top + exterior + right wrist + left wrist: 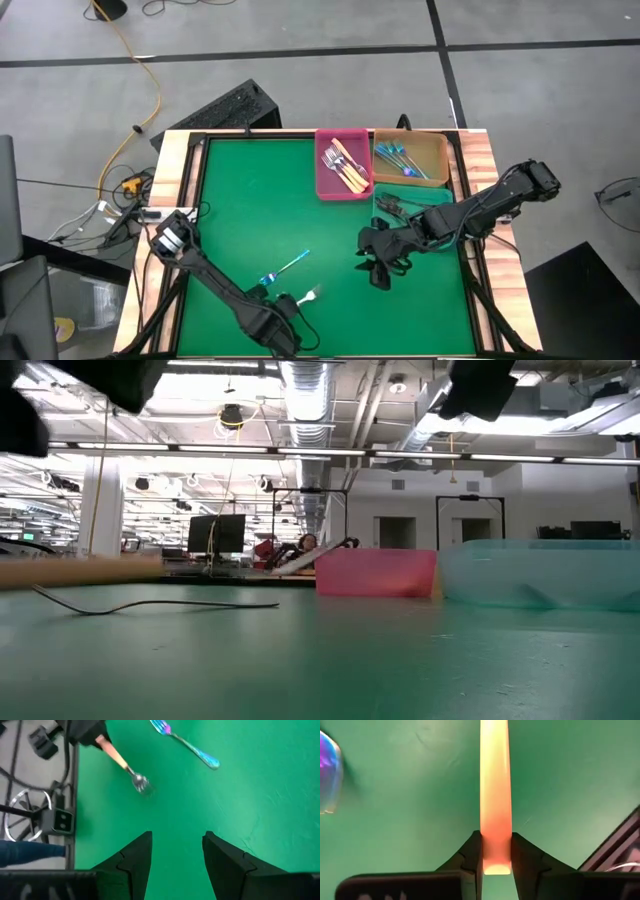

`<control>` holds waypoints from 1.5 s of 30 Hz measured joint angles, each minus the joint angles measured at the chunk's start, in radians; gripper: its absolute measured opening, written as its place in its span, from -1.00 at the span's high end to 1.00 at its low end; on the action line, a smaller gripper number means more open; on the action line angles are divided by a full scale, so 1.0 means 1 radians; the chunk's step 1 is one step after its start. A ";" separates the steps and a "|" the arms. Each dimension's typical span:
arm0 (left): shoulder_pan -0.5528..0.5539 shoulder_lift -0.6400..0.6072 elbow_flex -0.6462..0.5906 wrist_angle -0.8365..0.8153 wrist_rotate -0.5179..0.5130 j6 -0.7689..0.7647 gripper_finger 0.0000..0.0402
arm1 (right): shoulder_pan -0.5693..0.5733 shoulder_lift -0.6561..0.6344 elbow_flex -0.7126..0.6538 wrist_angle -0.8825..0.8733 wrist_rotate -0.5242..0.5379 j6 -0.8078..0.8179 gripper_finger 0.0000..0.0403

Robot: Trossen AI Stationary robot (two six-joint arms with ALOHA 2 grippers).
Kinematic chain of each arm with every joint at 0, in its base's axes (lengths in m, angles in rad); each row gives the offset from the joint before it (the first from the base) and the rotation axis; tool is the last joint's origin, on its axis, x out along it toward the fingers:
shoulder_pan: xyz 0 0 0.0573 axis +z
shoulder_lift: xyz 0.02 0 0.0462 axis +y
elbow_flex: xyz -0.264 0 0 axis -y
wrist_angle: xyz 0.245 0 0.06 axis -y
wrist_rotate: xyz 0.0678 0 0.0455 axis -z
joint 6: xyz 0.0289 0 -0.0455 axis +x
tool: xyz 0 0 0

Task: Sort silverware by color (type)
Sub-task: Put the yellow fork into the pink bin

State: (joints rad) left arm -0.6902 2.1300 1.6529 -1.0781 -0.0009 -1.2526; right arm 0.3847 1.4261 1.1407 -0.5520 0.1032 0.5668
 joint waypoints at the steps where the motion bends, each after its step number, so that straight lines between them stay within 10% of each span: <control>1: 0.003 0.000 0.014 -0.022 0.001 0.019 0.74 | 0.000 0.000 0.000 0.015 0.000 -0.002 0.03; 13: 0.081 -0.005 0.153 -0.312 -0.088 0.251 0.74 | 0.006 0.000 0.000 0.239 -0.005 -0.216 0.03; 45: 0.310 -0.005 0.199 -0.233 -0.188 0.640 0.74 | -0.003 0.013 0.001 0.033 0.101 -0.416 0.16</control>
State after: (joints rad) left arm -0.3800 2.1250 1.8519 -1.3112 -0.1888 -0.6130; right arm 0.3822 1.4392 1.1413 -0.5189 0.2046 0.1507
